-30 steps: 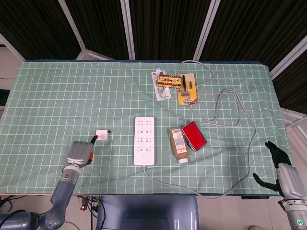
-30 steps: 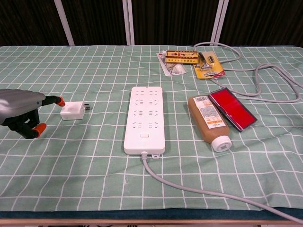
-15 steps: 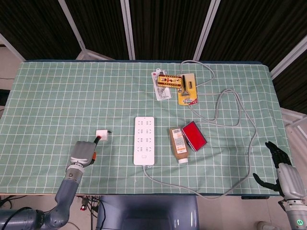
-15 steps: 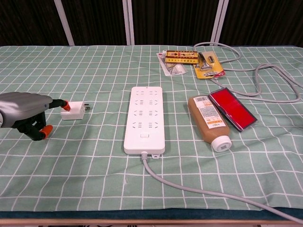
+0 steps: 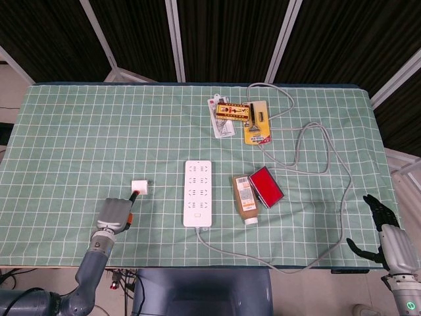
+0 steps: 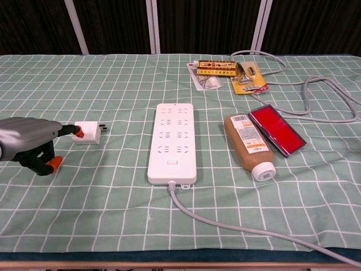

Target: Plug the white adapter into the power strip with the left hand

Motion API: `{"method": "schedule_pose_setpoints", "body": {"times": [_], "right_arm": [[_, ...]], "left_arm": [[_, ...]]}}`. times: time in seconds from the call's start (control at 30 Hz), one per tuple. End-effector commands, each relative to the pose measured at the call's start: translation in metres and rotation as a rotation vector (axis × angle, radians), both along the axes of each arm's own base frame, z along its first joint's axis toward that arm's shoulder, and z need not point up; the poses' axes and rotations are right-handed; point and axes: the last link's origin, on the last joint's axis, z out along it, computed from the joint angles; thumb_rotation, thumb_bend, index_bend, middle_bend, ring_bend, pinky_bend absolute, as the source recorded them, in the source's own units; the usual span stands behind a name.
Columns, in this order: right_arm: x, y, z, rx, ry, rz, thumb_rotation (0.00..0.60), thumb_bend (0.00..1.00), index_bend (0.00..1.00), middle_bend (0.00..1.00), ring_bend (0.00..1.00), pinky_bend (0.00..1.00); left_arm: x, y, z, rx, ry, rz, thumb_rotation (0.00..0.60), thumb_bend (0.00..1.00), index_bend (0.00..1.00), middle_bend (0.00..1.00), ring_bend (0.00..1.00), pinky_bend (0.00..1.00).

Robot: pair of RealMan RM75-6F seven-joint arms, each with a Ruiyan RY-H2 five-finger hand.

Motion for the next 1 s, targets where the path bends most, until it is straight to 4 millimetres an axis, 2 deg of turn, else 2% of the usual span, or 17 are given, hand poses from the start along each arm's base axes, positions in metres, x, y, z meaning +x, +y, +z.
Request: {"method": "schedule_pose_setpoints", "body": {"times": [0.03,0.5,0.7,0.87,1.0], "right_arm": [[0.000,0.000,0.000,0.000,0.001,0.000,0.600,0.34,0.00,0.00,0.00,0.00],[0.000,0.000,0.000,-0.002,-0.002,-0.002,0.600,0.34,0.00,0.00,0.00,0.00],[0.000,0.000,0.001,-0.001,-0.002,-0.002,0.600,0.34,0.00,0.00,0.00,0.00],[0.000,0.000,0.001,-0.002,-0.001,-0.001,0.600,0.34,0.00,0.00,0.00,0.00],[0.000,0.000,0.001,-0.002,-0.001,0.000,0.600,0.34,0.00,0.00,0.00,0.00]], "left_arm": [[0.000,-0.003,-0.001,-0.006,-0.001,-0.004,0.600,0.56,0.16,0.89,0.87,0.93],[0.004,-0.010,-0.002,-0.014,-0.015,-0.017,0.600,0.56,0.16,0.89,0.87,0.93],[0.006,-0.010,0.009,0.019,-0.043,-0.034,0.600,0.53,0.19,0.89,0.87,0.93],[0.010,-0.008,0.024,0.076,-0.086,-0.069,0.600,0.41,0.19,0.89,0.87,0.93],[0.008,-0.007,0.034,0.100,-0.085,-0.076,0.600,0.41,0.19,0.90,0.87,0.93]]}}
